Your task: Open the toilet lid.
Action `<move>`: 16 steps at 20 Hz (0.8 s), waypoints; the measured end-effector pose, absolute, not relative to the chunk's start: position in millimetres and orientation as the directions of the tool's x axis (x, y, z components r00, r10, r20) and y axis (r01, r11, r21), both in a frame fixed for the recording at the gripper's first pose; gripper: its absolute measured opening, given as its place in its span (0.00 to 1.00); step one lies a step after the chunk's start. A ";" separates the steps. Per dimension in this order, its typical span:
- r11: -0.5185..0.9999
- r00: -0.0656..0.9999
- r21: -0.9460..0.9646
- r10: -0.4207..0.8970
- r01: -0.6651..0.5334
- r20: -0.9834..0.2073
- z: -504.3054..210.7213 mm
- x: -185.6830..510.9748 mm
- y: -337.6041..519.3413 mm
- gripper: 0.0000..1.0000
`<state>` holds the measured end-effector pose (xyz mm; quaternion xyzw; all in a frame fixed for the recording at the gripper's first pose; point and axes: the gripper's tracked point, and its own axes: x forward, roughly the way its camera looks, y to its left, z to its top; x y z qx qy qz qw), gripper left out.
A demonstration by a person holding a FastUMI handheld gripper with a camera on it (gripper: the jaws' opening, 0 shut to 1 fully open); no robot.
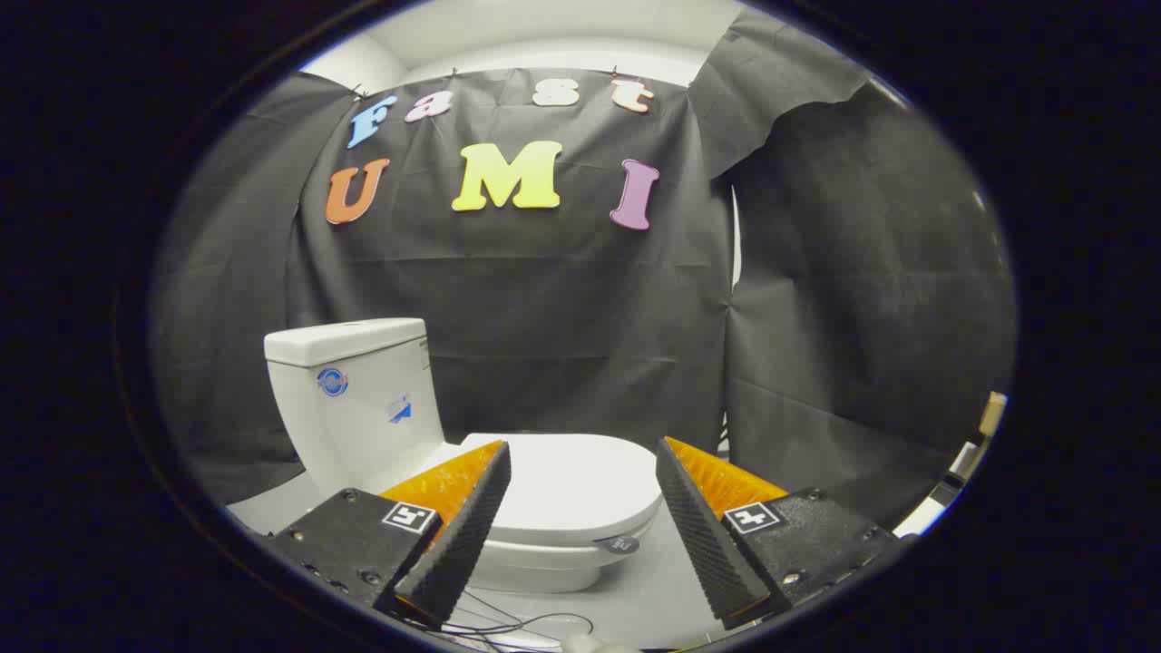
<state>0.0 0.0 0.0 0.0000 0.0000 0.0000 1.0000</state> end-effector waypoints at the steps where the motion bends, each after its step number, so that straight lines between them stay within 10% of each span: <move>1: 1.000 1.000 0.004 0.000 0.000 -0.002 -0.8 0.5 0.6 1.00; 16: 0.999 0.999 0.021 0.032 -0.032 -0.015 2.8 17.7 9.2 1.00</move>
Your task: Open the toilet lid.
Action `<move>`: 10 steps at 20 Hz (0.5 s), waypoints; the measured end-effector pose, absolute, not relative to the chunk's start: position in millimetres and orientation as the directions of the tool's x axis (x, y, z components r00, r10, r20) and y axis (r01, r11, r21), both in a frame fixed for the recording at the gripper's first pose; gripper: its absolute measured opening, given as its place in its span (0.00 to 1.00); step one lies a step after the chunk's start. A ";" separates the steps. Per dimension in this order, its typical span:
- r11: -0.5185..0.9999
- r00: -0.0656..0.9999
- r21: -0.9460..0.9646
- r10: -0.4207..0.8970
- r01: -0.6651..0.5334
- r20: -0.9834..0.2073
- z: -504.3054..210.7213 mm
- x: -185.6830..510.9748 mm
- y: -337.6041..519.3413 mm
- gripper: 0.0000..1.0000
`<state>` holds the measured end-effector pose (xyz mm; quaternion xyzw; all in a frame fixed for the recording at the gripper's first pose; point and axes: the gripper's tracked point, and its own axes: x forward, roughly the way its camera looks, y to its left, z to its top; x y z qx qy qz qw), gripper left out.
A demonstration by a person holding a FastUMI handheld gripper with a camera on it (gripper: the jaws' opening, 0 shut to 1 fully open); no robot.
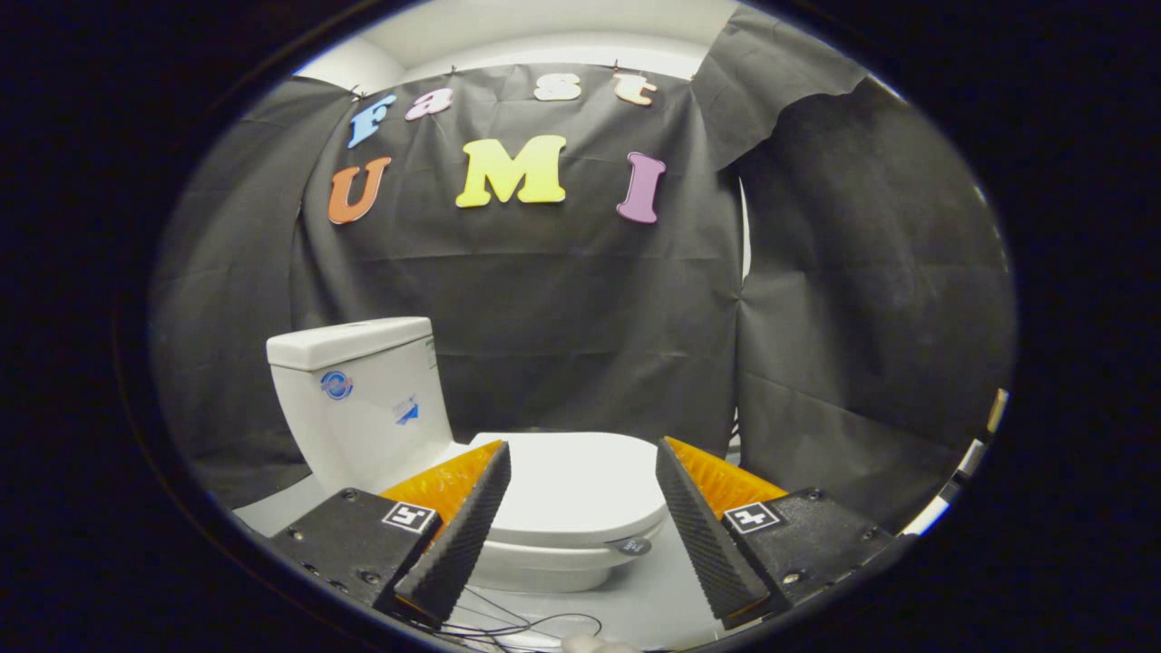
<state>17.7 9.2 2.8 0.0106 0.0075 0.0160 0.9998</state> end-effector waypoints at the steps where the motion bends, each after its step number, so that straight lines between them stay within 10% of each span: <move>1: 0.999 0.999 0.032 0.036 -0.036 -0.013 4.1 22.2 9.7 1.00; 10: 0.982 0.993 0.160 0.108 -0.099 -0.051 20.7 74.6 -10.1 1.00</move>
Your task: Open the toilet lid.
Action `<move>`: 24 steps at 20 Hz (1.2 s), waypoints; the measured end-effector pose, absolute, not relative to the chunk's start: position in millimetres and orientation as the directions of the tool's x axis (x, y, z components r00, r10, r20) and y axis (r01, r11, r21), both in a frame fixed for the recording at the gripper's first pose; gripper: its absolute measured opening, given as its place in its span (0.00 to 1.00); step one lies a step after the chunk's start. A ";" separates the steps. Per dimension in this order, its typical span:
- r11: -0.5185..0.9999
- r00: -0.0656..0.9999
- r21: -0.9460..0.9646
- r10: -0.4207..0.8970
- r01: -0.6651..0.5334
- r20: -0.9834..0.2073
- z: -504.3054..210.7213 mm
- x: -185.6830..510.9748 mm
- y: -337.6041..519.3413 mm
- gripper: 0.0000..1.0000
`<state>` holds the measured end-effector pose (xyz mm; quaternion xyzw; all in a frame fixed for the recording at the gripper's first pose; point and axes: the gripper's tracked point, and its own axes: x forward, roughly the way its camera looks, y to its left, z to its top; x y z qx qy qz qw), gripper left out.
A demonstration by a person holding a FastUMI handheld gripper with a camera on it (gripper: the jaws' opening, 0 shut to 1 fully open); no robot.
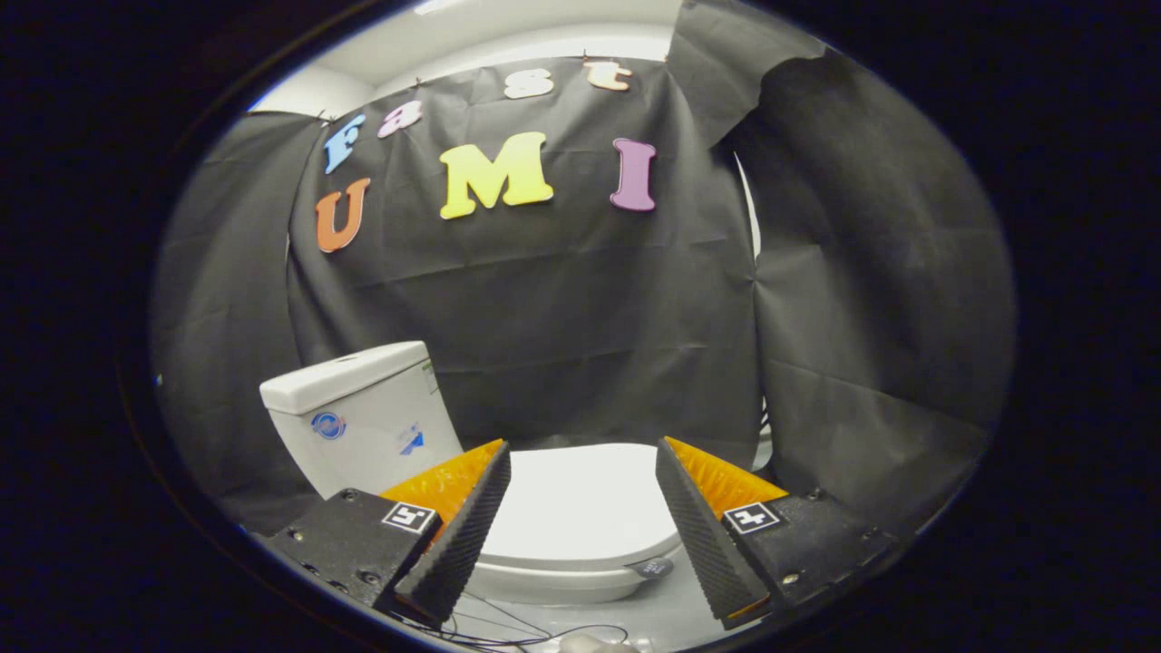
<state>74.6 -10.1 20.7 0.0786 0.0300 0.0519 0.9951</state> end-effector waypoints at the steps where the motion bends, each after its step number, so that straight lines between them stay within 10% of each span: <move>1: 0.978 0.992 0.185 0.111 -0.097 -0.064 18.6 80.3 -16.7 1.00; 24: 0.578 0.846 0.792 0.308 0.197 -0.435 -200.8 133.2 -94.9 0.96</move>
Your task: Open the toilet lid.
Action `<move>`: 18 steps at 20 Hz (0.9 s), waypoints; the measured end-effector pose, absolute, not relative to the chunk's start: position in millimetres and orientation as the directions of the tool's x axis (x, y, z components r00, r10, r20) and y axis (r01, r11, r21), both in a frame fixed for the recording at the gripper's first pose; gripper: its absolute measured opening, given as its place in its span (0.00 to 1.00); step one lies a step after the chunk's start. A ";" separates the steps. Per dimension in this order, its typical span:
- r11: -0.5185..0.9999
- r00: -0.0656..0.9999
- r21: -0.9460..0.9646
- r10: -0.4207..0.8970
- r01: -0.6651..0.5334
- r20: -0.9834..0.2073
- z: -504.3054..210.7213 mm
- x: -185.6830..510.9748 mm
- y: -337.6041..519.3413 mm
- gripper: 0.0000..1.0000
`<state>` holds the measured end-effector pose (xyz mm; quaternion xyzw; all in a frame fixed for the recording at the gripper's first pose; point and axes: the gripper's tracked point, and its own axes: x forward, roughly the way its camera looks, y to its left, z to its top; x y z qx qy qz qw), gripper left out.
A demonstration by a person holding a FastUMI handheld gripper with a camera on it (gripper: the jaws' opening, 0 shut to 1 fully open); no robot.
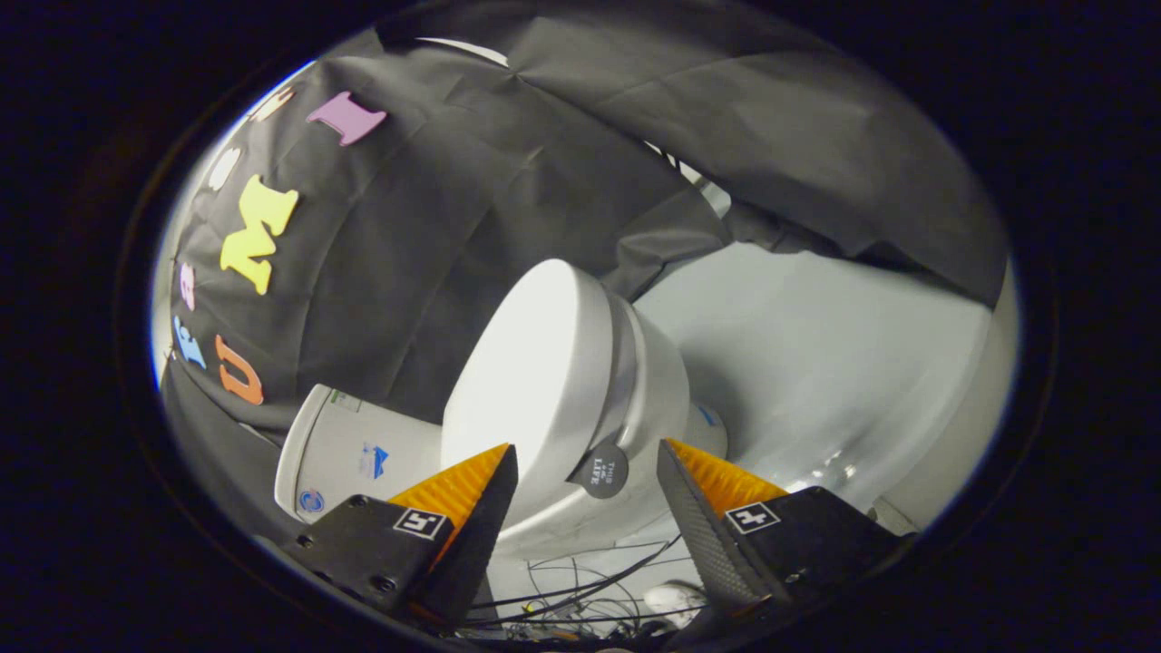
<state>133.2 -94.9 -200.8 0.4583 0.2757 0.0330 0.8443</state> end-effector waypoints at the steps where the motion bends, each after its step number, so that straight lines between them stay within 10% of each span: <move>1: 0.563 0.839 0.800 0.318 0.207 -0.441 -207.4 134.5 -93.4 0.95; 18: 0.456 0.803 0.859 0.408 0.233 -0.434 -250.2 160.0 -75.6 0.43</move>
